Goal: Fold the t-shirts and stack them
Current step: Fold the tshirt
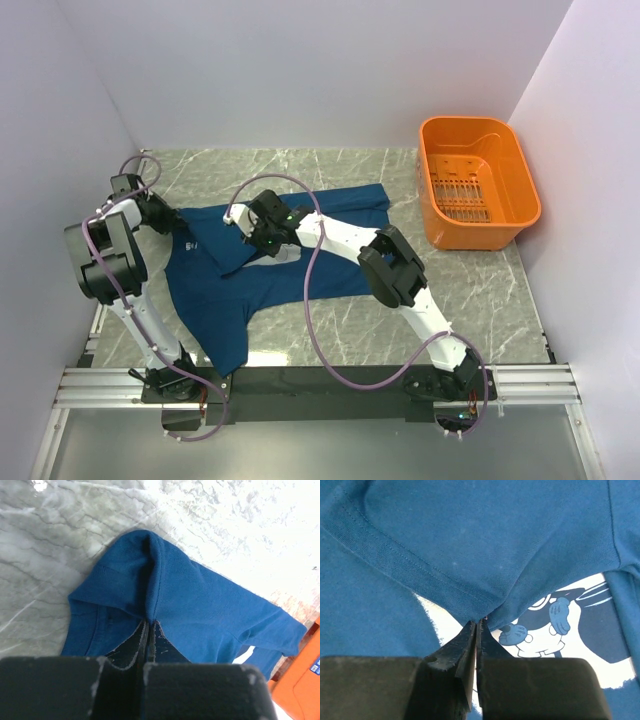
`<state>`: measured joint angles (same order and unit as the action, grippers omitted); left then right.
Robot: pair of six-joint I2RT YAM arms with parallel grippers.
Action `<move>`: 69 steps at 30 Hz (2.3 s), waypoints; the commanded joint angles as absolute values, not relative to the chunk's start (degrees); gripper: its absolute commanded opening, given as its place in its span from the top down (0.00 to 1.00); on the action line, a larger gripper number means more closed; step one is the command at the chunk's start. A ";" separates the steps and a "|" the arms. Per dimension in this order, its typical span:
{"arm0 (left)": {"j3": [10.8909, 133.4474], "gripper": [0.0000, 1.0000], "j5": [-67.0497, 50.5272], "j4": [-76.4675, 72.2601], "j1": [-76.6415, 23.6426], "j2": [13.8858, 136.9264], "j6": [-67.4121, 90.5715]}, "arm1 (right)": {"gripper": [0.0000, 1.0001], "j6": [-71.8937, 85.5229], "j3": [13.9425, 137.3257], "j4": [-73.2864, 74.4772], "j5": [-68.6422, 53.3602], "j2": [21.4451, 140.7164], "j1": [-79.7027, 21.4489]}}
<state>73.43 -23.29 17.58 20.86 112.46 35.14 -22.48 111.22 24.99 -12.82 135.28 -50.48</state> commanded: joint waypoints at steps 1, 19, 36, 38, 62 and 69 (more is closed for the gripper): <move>76.20 0.99 -25.05 18.10 21.88 112.94 34.10 | 0.95 -23.12 109.78 21.80 -12.04 131.58 -50.19; 78.57 0.99 -29.53 19.86 24.26 115.92 34.19 | 0.98 -25.58 101.78 17.31 -13.45 124.54 -49.66; 76.30 0.54 -30.94 16.27 24.26 104.95 31.12 | 0.59 -15.75 96.59 20.39 -22.31 114.26 -36.16; 72.52 0.51 -30.76 14.60 24.34 100.47 30.59 | 0.59 -13.28 96.85 22.05 -22.68 113.38 -32.80; 43.07 0.19 -21.89 33.29 24.52 58.36 48.42 | 0.52 -57.75 52.83 32.09 -29.89 81.39 -25.66; 42.45 0.18 -7.60 53.50 23.73 56.42 58.35 | 0.52 -52.21 47.55 24.09 -25.75 80.07 -26.19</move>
<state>42.52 -16.84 42.13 24.16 57.67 52.01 -54.54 48.21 31.44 -28.18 82.32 -26.11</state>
